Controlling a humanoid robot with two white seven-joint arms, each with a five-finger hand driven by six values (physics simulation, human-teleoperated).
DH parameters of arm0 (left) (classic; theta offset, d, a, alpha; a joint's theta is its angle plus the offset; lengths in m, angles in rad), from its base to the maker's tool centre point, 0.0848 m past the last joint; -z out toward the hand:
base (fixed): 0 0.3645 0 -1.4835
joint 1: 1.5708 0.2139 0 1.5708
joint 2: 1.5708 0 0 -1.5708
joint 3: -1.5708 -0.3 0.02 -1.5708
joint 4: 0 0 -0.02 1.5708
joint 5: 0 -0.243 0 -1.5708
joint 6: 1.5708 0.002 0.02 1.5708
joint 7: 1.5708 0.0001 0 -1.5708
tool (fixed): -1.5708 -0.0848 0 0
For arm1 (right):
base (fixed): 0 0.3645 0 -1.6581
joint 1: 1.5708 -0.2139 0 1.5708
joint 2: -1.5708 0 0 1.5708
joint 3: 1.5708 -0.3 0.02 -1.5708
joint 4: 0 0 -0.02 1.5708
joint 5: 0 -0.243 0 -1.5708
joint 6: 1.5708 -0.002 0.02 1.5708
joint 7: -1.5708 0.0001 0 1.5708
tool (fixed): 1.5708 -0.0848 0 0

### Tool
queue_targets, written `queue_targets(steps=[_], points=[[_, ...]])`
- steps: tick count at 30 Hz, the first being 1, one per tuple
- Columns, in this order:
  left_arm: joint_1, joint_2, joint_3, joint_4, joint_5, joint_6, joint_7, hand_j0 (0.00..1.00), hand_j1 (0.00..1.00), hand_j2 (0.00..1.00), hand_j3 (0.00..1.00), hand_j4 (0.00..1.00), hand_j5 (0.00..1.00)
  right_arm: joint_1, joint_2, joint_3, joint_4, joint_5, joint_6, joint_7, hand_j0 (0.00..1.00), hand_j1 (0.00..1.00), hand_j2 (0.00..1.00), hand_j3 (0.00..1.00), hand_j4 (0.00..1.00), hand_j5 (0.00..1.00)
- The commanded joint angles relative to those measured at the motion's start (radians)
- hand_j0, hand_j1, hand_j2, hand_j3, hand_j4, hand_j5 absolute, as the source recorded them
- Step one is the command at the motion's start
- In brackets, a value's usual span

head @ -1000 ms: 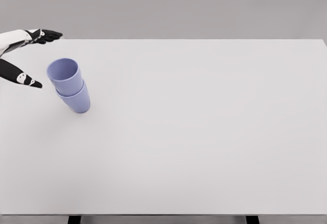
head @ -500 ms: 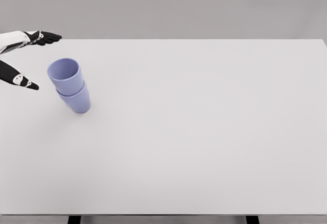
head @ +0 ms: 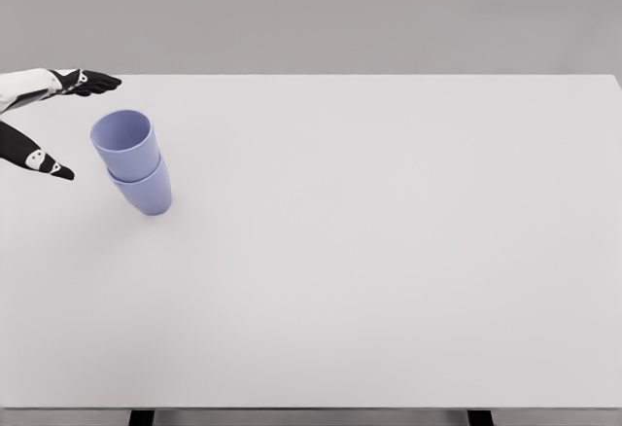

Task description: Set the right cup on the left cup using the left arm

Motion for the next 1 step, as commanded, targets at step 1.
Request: queue_targets(steps=[1], points=[[0.005,-0.007,0.002,0.000,0.003,-0.011,0.000,1.00,1.00,1.00,1.00,1.00,1.00,0.000,0.000,0.000,0.000,-0.001,0.000,0.000,1.00,1.00,1.00,1.00,1.00,1.00]])
